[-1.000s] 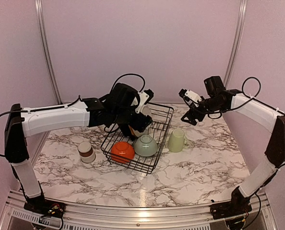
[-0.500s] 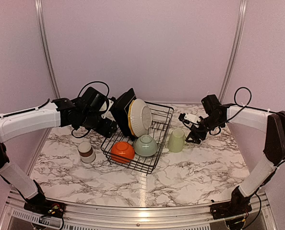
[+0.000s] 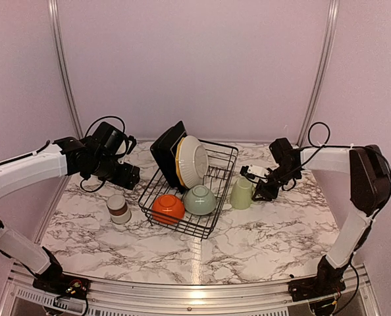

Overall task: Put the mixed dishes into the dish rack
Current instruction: Grab the cup at the center of the board, then move the cup to the dish rack, then turn the cup upside down over the dish rack, then grab the cup from the center of the board.

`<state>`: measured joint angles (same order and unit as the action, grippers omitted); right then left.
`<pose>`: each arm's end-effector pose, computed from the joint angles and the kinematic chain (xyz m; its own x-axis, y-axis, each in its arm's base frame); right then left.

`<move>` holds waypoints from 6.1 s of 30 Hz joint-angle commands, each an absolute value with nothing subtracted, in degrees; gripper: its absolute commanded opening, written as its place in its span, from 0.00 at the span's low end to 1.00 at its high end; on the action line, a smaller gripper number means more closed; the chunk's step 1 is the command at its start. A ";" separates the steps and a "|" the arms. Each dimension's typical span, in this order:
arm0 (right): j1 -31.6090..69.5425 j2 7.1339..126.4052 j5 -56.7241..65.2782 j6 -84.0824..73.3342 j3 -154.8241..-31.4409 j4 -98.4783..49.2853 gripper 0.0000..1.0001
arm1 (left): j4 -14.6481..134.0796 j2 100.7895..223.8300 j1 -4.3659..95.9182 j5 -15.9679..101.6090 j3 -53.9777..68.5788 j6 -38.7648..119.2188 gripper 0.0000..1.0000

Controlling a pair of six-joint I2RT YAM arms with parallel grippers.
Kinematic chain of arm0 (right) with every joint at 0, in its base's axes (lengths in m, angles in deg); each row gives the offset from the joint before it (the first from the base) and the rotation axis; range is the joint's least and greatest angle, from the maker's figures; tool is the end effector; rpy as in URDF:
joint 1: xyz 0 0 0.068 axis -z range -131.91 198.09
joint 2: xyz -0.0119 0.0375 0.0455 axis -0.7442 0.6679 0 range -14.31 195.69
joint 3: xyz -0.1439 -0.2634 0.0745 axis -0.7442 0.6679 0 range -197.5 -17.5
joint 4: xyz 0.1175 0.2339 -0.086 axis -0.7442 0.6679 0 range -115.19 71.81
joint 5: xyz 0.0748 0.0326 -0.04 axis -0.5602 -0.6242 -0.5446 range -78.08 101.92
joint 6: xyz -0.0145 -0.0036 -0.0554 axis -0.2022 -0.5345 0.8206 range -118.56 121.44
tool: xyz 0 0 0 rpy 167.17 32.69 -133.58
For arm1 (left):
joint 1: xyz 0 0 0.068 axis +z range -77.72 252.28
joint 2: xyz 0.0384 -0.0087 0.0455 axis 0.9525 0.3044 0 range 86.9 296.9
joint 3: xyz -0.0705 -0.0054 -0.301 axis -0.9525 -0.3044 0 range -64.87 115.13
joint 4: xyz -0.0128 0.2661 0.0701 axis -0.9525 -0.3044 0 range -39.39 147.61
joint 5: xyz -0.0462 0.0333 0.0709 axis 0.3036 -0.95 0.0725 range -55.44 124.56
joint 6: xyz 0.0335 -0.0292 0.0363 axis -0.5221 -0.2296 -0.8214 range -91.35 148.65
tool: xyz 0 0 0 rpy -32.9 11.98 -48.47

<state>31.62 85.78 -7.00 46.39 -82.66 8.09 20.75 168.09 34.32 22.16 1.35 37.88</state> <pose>0.3433 0.1152 0.2063 -0.3591 -0.8031 -0.4754 -0.9006 0.4318 -0.0491 0.2503 -0.1842 0.3128 -0.6914 0.3407 -0.6371 0.3902 0.9183 0.0675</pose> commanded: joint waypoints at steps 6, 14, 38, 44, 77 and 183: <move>32.23 87.41 -10.12 46.88 -86.75 10.11 0.21 | 19.85 168.43 34.76 24.70 0.93 38.49 0.84; 32.22 85.03 -9.57 45.73 -86.64 10.40 0.00 | 24.41 168.84 33.82 35.05 3.43 34.06 0.79; 32.23 80.68 -10.74 43.30 -84.71 8.03 0.00 | 6.72 199.90 22.13 22.93 27.70 19.92 0.80; 32.23 80.89 -11.42 43.36 -84.82 7.72 0.00 | 6.43 202.94 21.14 19.81 28.34 17.00 0.82; 31.51 70.15 -13.67 42.70 -94.56 16.15 0.00 | 19.12 191.67 18.62 12.31 29.12 20.41 0.85; 5.31 90.71 -1.24 62.84 -119.24 35.80 0.42 | 4.85 173.68 36.67 24.88 2.16 39.88 0.87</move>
<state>2.82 92.89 1.24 68.33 -119.56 37.31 10.15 173.12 36.22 25.98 3.07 38.69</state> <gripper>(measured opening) 0.405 0.865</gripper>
